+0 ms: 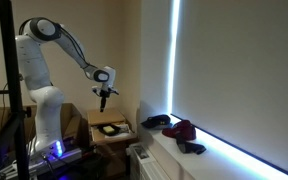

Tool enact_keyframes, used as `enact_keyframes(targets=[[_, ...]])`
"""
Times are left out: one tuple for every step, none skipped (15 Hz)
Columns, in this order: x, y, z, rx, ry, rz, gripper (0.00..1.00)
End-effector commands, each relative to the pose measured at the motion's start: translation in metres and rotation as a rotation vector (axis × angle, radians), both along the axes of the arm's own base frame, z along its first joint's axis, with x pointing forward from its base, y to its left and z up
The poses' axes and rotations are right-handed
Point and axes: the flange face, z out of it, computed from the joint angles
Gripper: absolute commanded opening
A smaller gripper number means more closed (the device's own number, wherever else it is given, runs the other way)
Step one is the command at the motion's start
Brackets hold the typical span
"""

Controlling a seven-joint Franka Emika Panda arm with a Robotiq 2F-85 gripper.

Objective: Get the black tray on the open drawer of the cabinet and place it on the countertop

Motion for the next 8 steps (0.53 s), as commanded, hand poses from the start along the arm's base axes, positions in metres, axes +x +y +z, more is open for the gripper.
enact_keyframes(targets=[[0.002, 0.018, -0.03, -0.014, 0.014, -0.028, 1.0], [0.004, 0.026, -0.039, -0.015, -0.005, -0.042, 1.0], [0.006, 0.04, -0.049, 0.0, -0.03, -0.071, 1.0], [0.01, 0.051, -0.058, 0.0, -0.063, -0.093, 1.0], [0.014, 0.065, -0.068, -0.002, -0.094, -0.113, 1.0], [0.019, 0.076, -0.078, -0.016, -0.124, -0.127, 1.0], [0.025, 0.085, -0.088, -0.027, -0.147, -0.143, 1.0], [0.028, 0.094, -0.098, -0.038, -0.171, -0.161, 1.0]])
